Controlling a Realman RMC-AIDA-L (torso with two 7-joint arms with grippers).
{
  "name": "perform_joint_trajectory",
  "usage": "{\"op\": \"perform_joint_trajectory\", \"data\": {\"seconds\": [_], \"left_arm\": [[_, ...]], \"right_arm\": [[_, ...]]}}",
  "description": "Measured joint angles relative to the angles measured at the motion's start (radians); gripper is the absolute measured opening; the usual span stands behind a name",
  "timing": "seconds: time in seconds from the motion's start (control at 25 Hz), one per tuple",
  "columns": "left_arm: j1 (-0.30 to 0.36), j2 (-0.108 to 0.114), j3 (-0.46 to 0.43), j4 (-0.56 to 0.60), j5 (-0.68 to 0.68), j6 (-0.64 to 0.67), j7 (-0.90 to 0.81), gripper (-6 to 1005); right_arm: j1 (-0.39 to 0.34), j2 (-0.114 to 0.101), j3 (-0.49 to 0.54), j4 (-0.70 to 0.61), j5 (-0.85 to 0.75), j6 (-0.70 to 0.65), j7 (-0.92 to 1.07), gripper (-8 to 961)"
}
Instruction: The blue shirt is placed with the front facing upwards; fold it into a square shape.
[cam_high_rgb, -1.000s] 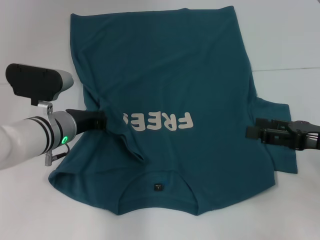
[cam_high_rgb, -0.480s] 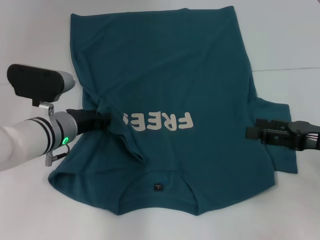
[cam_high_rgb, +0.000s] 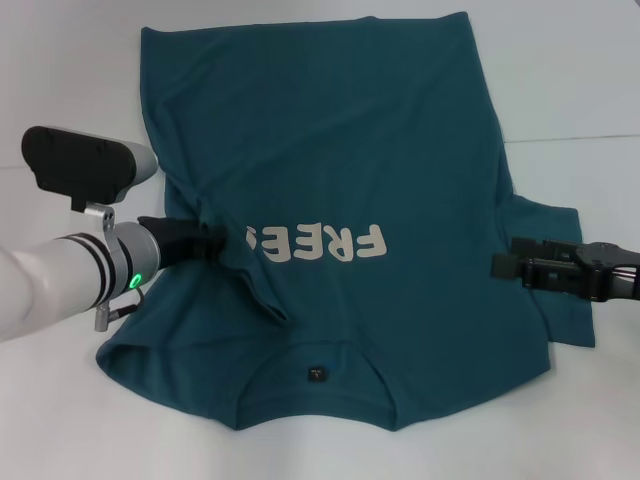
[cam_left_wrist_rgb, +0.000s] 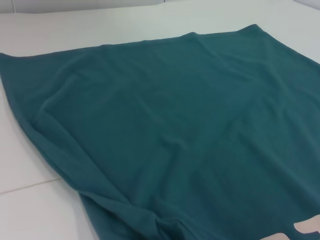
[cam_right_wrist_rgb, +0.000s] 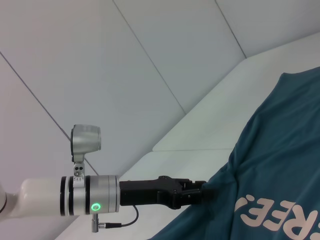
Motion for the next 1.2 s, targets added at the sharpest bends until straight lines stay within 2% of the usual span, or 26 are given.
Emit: {"op": "perform_joint_trajectory", "data": {"seconds": [0.48,0.68,0.92,1.2], "left_arm": [[-0.018,0.000,0.063,-0.012,0.000,-0.063,0.000,244],[-0.020,0.000,0.064,-0.019,-0.001,-0.063,0.000,27],[-0.027,0.000,0.063,-0.015,-0.008,-0.062,-0.032,26],[-0.067,0.000,0.073,-0.017,-0.053,-0.055,-0.052,26]], "right_arm": [[0.002,0.000,0.000,0.004,0.000,0.000,0.000,913],[0.000,0.000,0.000,0.004,0.001,0.000,0.000,913],[0.000,0.000,0.000,0.002,0.002,0.000,0.006,914],[0.001,-0.001,0.000,0.000,0.003,-0.003,0.012,914]]}}
